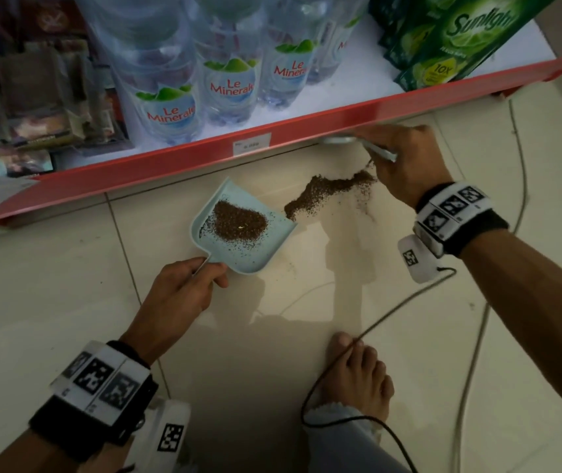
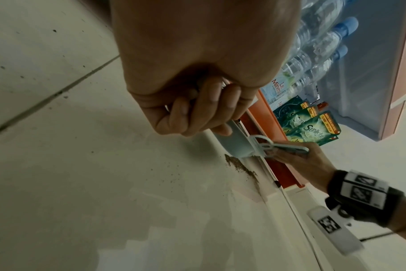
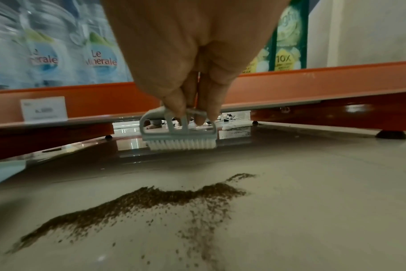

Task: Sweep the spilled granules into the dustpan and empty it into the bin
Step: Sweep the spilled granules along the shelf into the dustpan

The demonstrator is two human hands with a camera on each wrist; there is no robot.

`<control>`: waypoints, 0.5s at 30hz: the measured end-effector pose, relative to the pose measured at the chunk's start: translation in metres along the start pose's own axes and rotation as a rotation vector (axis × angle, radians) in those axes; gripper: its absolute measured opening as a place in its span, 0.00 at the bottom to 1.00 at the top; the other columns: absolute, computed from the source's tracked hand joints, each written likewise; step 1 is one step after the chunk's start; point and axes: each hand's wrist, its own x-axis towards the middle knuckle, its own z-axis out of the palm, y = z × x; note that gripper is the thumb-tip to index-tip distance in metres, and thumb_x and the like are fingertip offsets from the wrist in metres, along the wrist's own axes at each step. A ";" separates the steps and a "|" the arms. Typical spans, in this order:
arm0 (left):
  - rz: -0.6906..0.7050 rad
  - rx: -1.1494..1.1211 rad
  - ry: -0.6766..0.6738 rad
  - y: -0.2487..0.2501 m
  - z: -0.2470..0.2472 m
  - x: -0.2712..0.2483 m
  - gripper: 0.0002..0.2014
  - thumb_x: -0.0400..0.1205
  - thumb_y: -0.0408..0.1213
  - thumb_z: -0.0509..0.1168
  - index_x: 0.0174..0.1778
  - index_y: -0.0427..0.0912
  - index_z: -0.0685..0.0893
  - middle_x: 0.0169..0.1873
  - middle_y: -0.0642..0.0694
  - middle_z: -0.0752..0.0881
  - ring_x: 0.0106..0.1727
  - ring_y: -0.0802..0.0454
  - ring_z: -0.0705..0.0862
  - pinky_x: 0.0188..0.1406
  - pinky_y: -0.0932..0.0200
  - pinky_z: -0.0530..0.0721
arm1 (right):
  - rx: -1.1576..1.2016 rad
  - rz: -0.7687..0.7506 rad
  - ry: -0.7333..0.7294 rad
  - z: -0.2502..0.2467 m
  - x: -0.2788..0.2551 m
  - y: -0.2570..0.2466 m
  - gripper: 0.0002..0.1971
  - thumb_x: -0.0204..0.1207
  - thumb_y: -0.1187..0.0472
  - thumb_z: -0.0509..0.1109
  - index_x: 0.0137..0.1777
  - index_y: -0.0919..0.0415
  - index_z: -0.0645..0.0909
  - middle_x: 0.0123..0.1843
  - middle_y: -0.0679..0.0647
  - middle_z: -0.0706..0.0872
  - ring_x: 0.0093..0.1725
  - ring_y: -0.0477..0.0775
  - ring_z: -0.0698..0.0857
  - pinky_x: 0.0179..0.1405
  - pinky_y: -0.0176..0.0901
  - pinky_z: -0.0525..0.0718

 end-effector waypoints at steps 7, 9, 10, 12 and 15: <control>-0.002 0.009 -0.001 0.009 0.002 0.002 0.17 0.85 0.41 0.63 0.33 0.37 0.83 0.17 0.53 0.66 0.18 0.57 0.64 0.16 0.69 0.63 | -0.025 -0.022 -0.248 0.008 -0.008 -0.006 0.19 0.72 0.74 0.68 0.60 0.61 0.89 0.54 0.62 0.92 0.47 0.65 0.92 0.51 0.50 0.89; 0.001 0.001 0.015 0.009 0.000 0.002 0.17 0.85 0.41 0.63 0.33 0.37 0.83 0.16 0.54 0.66 0.18 0.57 0.64 0.16 0.69 0.63 | 0.018 -0.020 -0.214 -0.005 -0.014 -0.005 0.17 0.73 0.73 0.69 0.59 0.60 0.89 0.49 0.61 0.93 0.41 0.65 0.91 0.46 0.53 0.89; -0.001 -0.004 0.017 0.009 0.000 0.001 0.17 0.85 0.41 0.63 0.33 0.36 0.83 0.16 0.54 0.66 0.18 0.57 0.64 0.16 0.69 0.63 | 0.020 -0.004 -0.172 -0.008 -0.014 -0.006 0.17 0.74 0.72 0.68 0.59 0.60 0.89 0.48 0.60 0.94 0.40 0.64 0.91 0.47 0.54 0.89; -0.010 -0.007 0.016 0.010 0.002 0.001 0.17 0.86 0.40 0.62 0.34 0.36 0.83 0.16 0.53 0.66 0.18 0.57 0.64 0.16 0.69 0.63 | -0.088 0.072 -0.089 -0.003 -0.009 -0.004 0.14 0.74 0.73 0.67 0.55 0.62 0.89 0.41 0.61 0.92 0.38 0.67 0.89 0.47 0.50 0.87; -0.014 0.023 0.005 0.012 0.005 0.002 0.17 0.85 0.40 0.62 0.34 0.35 0.83 0.16 0.53 0.66 0.18 0.57 0.64 0.16 0.70 0.63 | -0.285 0.334 -0.056 0.017 0.011 -0.003 0.10 0.74 0.74 0.62 0.47 0.67 0.83 0.40 0.66 0.87 0.44 0.73 0.85 0.45 0.50 0.77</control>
